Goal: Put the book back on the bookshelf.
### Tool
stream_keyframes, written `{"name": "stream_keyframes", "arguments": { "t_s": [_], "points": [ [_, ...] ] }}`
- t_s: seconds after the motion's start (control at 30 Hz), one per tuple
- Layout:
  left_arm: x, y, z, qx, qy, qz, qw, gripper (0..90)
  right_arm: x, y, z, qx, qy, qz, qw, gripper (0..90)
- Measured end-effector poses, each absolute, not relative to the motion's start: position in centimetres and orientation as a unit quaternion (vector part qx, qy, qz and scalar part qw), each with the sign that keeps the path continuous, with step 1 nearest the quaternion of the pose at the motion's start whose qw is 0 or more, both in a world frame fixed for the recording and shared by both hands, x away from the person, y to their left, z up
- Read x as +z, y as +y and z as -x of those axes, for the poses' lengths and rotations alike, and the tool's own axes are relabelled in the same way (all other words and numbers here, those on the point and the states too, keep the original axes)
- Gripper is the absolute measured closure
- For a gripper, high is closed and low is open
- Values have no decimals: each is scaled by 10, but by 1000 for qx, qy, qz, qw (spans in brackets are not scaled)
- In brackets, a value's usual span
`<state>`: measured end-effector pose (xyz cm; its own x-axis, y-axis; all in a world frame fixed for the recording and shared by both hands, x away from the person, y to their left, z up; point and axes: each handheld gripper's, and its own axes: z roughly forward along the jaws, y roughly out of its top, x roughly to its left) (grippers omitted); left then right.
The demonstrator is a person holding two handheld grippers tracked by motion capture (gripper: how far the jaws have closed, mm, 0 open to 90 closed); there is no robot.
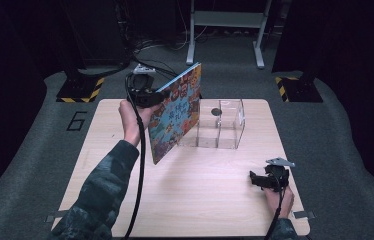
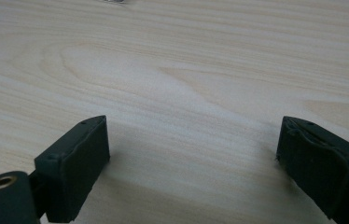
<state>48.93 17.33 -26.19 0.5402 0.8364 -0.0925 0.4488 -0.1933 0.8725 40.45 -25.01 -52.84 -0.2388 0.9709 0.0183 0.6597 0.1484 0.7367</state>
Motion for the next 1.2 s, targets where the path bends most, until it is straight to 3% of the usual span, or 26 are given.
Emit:
{"name": "stream_keyframes", "arguments": {
  "t_s": [1.2],
  "points": [
    [-321, 162, -476, 254, 445, -695, 503, 804, -528, -250, -404, 324, 718, -566, 243, 105]
  ]
}}
